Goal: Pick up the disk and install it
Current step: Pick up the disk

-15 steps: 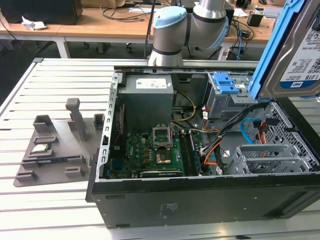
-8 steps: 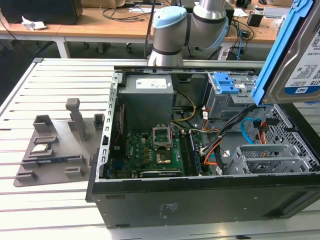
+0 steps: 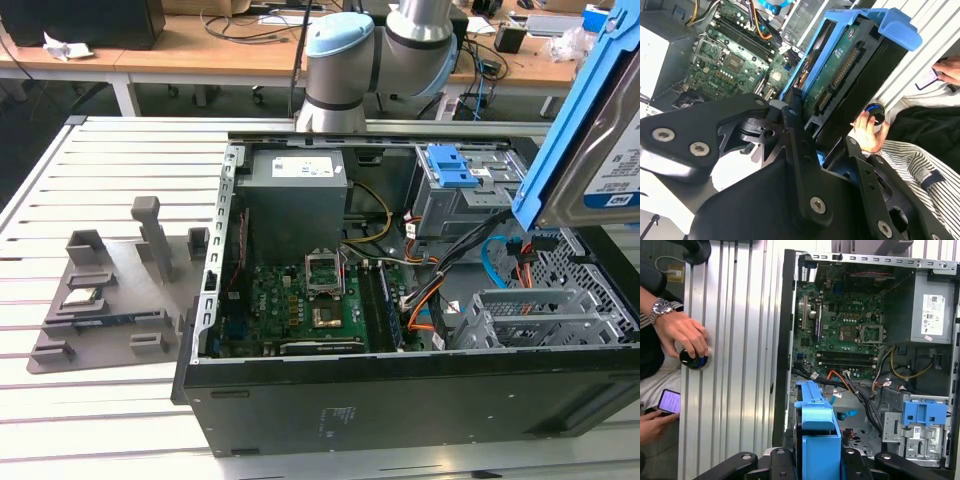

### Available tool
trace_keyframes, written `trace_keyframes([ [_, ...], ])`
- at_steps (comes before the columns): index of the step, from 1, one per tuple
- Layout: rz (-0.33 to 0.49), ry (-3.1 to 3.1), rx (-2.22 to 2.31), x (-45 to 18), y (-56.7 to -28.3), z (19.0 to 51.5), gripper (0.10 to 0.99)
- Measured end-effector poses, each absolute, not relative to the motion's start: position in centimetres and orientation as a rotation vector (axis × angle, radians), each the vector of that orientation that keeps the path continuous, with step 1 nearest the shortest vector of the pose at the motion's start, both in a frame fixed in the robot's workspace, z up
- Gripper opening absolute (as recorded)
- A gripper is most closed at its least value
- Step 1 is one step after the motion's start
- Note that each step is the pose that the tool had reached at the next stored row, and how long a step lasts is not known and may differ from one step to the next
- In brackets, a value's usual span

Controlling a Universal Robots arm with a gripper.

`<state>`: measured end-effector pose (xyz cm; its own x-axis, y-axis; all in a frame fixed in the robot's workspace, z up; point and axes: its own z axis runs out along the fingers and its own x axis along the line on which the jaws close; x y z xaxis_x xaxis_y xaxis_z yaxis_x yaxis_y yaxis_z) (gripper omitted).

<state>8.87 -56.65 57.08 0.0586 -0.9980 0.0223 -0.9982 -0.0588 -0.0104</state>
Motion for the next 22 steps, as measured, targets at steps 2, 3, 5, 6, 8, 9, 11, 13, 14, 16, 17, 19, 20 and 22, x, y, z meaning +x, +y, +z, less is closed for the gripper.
trace_keyframes([
  [2, 0.037, -2.15, 2.28, 8.9, -57.1, 57.1, 0.365],
  [3, 0.037, -2.15, 2.28, 8.9, -57.3, 57.1, 0.365],
  [5, 0.036, -2.15, 2.28, 8.9, -57.9, 57.1, 0.365],
  [6, 0.037, -2.15, 2.28, 8.9, -58.1, 57.1, 0.365],
  [8, 0.037, -2.15, 2.28, 8.9, -58.6, 57.0, 0.365],
  [9, 0.037, -2.15, 2.28, 8.9, -58.7, 57.0, 0.365],
  [11, 0.037, -2.15, 2.28, 8.9, -59.2, 57.0, 0.365],
  [13, 0.037, -2.15, 2.28, 8.9, -59.6, 57.0, 0.365],
  [14, 0.037, -2.15, 2.28, 8.9, -59.8, 57.0, 0.365],
  [16, 0.037, -2.15, 2.28, 8.9, -60.3, 57.0, 0.365],
  [17, 0.037, -2.15, 2.28, 8.9, -60.5, 57.0, 0.365],
  [19, 0.036, -2.15, 2.28, 8.9, -60.6, 56.9, 0.365],
  [20, 0.037, -2.15, 2.28, 8.9, -60.6, 56.8, 0.365],
  [22, 0.036, -2.15, 2.28, 8.9, -60.7, 56.5, 0.365],
])
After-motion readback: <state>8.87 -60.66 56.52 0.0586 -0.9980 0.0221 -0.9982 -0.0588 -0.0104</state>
